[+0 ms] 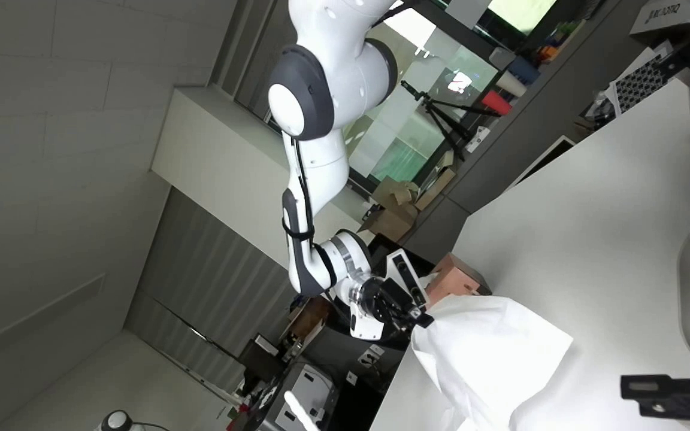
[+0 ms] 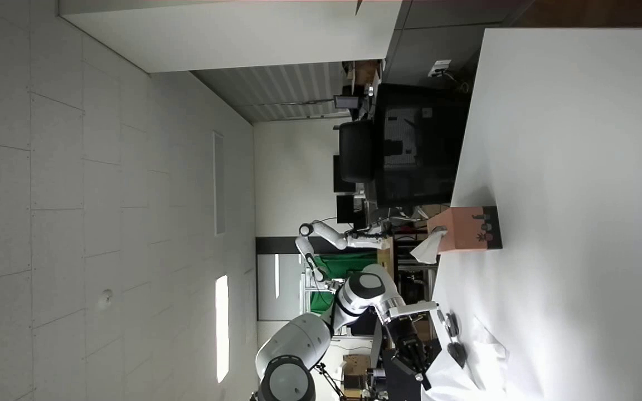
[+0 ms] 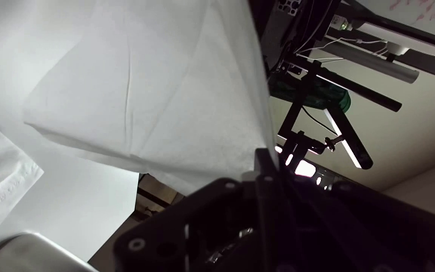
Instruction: Take three pieces of tissue from the tissue box and put them on the table
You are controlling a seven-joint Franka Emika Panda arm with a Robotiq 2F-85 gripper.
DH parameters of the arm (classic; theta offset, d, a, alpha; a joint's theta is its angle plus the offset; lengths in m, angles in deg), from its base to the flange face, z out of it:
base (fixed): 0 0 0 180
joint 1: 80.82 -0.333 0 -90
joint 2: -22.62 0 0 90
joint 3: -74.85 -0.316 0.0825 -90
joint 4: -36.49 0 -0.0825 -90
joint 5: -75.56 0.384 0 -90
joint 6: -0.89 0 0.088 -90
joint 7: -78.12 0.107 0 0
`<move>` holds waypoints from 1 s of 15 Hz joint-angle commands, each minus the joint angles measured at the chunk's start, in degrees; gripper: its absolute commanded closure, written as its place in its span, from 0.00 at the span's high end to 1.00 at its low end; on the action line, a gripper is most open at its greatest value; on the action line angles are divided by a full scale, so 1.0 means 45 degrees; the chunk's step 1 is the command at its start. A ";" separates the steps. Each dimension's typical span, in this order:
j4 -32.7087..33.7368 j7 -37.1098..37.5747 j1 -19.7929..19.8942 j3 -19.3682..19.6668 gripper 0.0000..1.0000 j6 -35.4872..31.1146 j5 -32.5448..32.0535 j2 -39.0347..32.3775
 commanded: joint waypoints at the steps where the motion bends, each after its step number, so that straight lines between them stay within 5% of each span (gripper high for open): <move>1: 0.1700 0.0125 -0.0310 0.0016 0.00 0.0311 -0.0511 -0.1138; 6: 0.2397 -0.0180 -0.0749 0.0217 0.00 -0.1389 -0.1193 -0.1890; 15: 0.1433 0.0136 -0.1427 0.0422 0.00 -0.8033 -0.1341 -0.1786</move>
